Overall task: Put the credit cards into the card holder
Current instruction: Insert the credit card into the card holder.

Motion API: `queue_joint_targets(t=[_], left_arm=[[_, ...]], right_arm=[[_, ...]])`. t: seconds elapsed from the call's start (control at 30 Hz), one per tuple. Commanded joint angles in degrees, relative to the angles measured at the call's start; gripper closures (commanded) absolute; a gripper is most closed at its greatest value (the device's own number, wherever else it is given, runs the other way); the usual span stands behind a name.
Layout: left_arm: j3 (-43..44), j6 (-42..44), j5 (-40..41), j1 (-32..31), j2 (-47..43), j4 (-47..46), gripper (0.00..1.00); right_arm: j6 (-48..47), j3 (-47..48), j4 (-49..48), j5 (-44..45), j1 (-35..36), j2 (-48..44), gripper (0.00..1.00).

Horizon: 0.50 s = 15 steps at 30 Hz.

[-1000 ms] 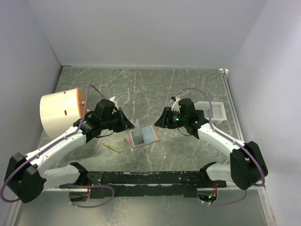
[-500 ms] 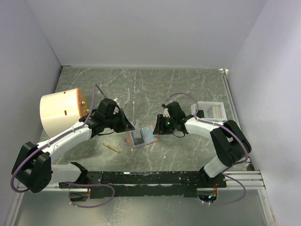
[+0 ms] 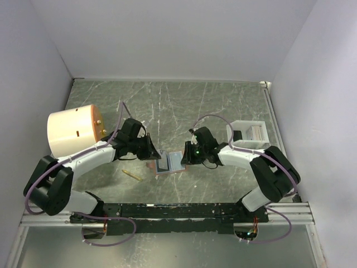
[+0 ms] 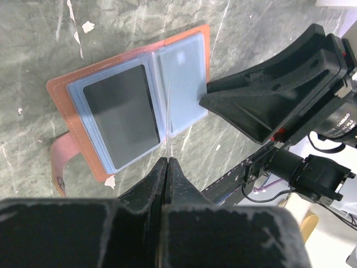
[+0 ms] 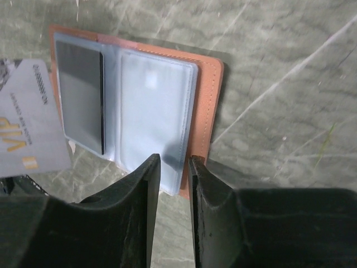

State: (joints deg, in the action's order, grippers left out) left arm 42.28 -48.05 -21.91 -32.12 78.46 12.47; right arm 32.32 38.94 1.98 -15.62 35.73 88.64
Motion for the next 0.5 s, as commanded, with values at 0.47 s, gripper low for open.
queue_joint_targets(t=[0.47], left_arm=[[2.5,7.5,-7.1,0.4,6.4,-1.8,0.93]], right_arm=[[3.4,-2.8,3.5,6.1,4.2,-9.7,0.66]])
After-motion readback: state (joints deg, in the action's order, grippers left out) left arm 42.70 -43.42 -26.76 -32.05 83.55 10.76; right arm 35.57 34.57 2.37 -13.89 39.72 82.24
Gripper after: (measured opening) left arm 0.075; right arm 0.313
